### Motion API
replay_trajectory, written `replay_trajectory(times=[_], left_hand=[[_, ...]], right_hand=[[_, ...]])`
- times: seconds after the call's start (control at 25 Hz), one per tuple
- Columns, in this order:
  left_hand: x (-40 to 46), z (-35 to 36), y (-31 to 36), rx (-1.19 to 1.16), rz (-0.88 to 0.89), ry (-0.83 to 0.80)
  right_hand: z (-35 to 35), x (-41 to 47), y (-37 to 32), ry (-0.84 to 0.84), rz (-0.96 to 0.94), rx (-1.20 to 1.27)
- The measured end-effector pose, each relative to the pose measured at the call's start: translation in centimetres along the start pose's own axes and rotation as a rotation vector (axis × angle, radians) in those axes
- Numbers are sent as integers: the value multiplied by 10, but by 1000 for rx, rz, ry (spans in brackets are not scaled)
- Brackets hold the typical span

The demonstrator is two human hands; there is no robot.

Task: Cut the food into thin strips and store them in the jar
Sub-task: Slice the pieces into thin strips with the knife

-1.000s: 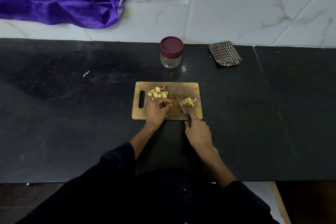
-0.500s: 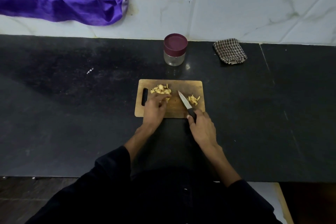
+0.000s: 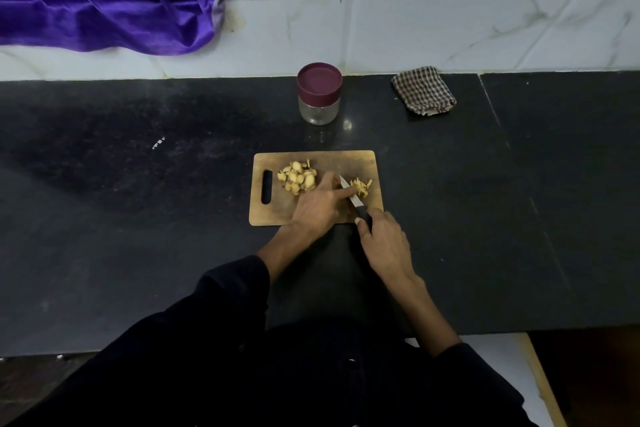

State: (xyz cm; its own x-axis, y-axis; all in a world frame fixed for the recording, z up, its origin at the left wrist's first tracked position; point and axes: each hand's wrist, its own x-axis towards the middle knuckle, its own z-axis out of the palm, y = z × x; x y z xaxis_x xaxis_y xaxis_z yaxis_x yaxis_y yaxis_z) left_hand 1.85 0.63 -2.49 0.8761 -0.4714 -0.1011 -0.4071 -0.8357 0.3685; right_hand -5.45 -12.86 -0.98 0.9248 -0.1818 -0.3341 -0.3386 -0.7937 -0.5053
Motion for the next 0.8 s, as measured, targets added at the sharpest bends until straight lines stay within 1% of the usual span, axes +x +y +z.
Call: replay_trajectory(times=[0.08, 0.2, 0.28, 0.36, 0.4, 0.52, 0.8], left_hand=[[-3, 0, -3, -33, 9, 9], [-17, 4, -15, -188, -42, 116], [-29, 6, -31, -308, -143, 201], [-36, 3, -49, -441, -282, 310], [-36, 2, -57, -467, -343, 350], [-32, 0, -64, -438, -421, 368], [-26, 4, -59, -338, -406, 374]], right_hand=[[0, 1, 1, 6, -7, 21], [0, 5, 3, 24, -14, 102], [1, 6, 3, 7, -23, 169], [4, 5, 2, -18, -23, 219], [5, 4, 1, -32, -20, 230], [7, 4, -1, -64, -25, 223], [4, 6, 2, -76, -10, 231]])
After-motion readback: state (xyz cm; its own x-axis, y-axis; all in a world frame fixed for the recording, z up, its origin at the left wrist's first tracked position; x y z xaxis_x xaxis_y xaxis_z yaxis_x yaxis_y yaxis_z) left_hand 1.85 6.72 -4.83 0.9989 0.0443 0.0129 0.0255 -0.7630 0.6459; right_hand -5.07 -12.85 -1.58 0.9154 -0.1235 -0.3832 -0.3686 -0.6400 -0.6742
